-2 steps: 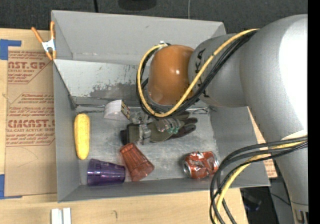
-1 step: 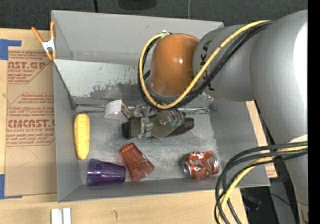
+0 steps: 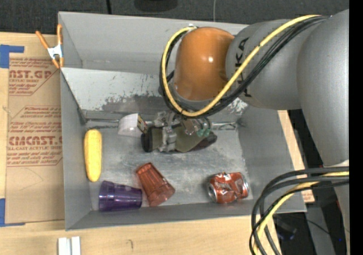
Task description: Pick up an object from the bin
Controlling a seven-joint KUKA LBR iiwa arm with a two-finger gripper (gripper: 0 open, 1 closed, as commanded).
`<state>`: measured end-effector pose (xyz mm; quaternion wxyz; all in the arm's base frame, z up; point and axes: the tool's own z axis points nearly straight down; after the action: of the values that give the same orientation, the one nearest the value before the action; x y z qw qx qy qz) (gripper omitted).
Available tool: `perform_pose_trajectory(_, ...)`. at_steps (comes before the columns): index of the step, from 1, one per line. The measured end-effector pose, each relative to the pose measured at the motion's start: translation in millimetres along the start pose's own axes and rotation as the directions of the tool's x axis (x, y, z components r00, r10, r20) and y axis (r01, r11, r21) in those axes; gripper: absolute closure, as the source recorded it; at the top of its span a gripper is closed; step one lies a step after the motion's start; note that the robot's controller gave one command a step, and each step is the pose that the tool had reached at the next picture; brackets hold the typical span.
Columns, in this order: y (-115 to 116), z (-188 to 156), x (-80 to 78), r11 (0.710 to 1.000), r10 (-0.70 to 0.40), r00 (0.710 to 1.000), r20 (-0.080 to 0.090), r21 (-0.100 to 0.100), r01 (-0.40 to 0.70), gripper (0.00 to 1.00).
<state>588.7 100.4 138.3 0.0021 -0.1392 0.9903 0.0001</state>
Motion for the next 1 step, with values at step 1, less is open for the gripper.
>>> perform_pose_trajectory(1, 0.1, -49.0, 16.8, 1.0, 0.01, 1.0, -0.01, -0.001, -0.01, 1.0)
